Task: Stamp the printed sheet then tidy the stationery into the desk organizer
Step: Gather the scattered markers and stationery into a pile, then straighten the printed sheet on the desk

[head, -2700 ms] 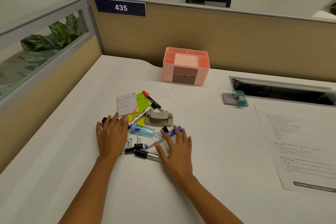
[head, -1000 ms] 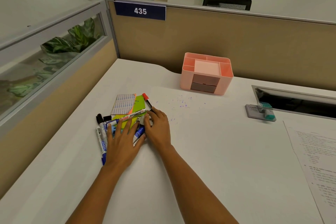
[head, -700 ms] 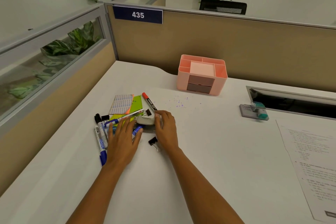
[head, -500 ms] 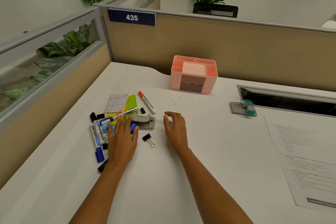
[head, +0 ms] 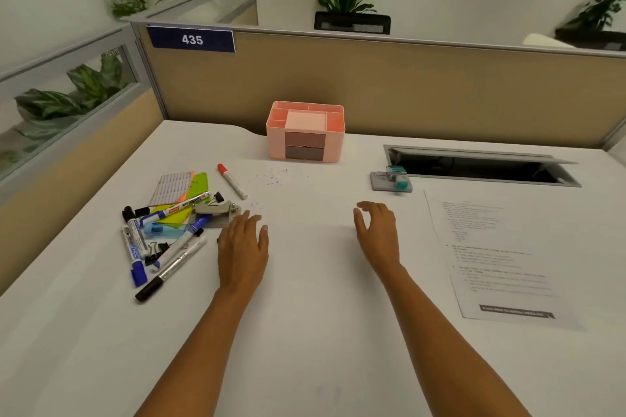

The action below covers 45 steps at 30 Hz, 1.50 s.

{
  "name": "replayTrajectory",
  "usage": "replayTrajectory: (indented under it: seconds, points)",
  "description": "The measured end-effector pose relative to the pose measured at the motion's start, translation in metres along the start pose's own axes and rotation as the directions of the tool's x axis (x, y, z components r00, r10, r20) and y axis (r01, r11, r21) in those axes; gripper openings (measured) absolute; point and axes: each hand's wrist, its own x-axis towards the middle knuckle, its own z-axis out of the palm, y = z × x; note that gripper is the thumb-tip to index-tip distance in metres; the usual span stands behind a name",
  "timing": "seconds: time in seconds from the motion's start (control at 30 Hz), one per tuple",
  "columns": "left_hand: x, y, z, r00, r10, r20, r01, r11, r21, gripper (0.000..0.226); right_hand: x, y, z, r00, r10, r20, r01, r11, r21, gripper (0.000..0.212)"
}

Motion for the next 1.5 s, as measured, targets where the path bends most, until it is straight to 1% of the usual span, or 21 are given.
replayTrajectory:
  seconds: [0.13,0.3,0.43,0.6,0.67,0.8,0.9,1.03,1.27,1.4,1.5]
  points:
    - [-0.015,0.044,0.018,0.999,0.012,0.051,-0.008,0.997,-0.083,0.033,0.0,0.043,-0.044,0.996,0.082,-0.038,-0.085,0.992,-0.09,0.034]
    - [-0.037,0.106,0.044,0.996,0.045,0.077,-0.03,0.982,-0.185,0.031,-0.002,0.101,-0.098,0.981,0.157,-0.118,-0.173,0.975,-0.139,0.034]
    - [-0.05,0.149,0.065,0.992,0.056,0.117,-0.027,0.971,-0.236,0.032,-0.003,0.142,-0.134,0.972,0.165,-0.167,-0.197,0.961,-0.196,0.036]
    - [-0.064,0.191,0.089,0.983,0.061,0.176,-0.014,0.966,-0.259,0.033,-0.004,0.184,-0.167,0.955,0.186,-0.231,-0.256,0.911,-0.323,0.038]
    - [-0.07,0.204,0.098,0.974,0.066,0.215,-0.005,0.962,-0.274,0.034,-0.004,0.197,-0.174,0.953,0.199,-0.226,-0.27,0.899,-0.344,0.041]
    - [-0.085,0.225,0.116,0.946,0.115,0.305,-0.028,0.961,-0.274,0.04,-0.009,0.218,-0.176,0.966,0.23,-0.118,-0.258,0.887,-0.382,0.044]
    - [-0.093,0.23,0.126,0.925,0.172,0.339,-0.094,0.967,-0.236,0.042,-0.014,0.222,-0.171,0.973,0.217,-0.079,-0.23,0.877,-0.421,0.045]
    - [-0.099,0.227,0.132,0.911,0.215,0.351,-0.157,0.97,-0.187,0.044,-0.022,0.217,-0.166,0.973,0.221,-0.072,-0.231,0.886,-0.402,0.046]
    - [-0.101,0.22,0.125,0.913,0.201,0.354,-0.132,0.969,-0.211,0.047,-0.041,0.195,-0.146,0.978,0.2,-0.051,-0.204,0.895,-0.398,0.046]
    - [-0.1,0.209,0.122,0.915,0.192,0.354,-0.134,0.974,-0.182,0.048,-0.05,0.176,-0.131,0.981,0.19,-0.029,-0.186,0.897,-0.4,0.047]
    - [-0.097,0.2,0.12,0.926,0.191,0.326,-0.15,0.978,-0.147,0.047,-0.052,0.161,-0.118,0.985,0.172,0.001,-0.157,0.903,-0.399,0.047]
